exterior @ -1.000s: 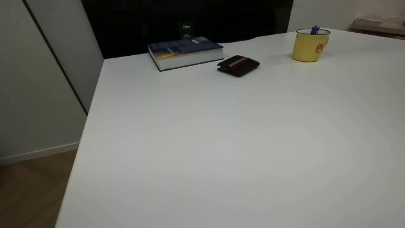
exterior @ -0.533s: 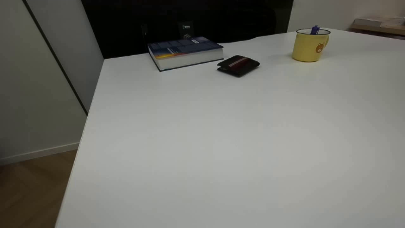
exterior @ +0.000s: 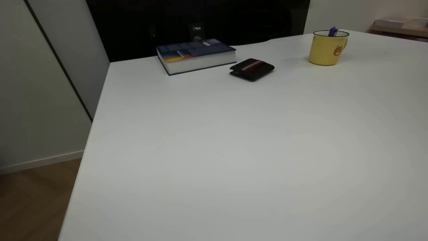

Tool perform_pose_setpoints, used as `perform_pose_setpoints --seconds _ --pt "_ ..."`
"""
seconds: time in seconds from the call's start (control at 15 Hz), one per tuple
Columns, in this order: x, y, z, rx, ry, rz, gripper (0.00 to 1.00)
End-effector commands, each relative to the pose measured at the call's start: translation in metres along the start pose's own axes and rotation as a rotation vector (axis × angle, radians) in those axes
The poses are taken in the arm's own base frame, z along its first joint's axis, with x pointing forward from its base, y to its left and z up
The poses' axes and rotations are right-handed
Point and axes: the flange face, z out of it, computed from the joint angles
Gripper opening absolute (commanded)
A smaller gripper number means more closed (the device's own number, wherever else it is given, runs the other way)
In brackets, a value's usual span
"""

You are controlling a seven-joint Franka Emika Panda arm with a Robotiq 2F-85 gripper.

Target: Remove the blue marker from the mug, place the marker back in the mug, take the marker out of the mug

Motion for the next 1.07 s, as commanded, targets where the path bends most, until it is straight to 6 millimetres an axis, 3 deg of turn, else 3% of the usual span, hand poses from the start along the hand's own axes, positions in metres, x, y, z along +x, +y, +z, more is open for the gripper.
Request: perform_pose_setpoints --seconds 0.0,0.4,1.0 --pt "0.033 -0.015 0.037 -0.011 -0.039 -0.062 1.0" --pt "0.069 -0.037 0.083 -0.057 0.005 -0.135 1.0" --pt "0.094 -0.048 0.137 -0.135 0.106 -0.195 1.0"
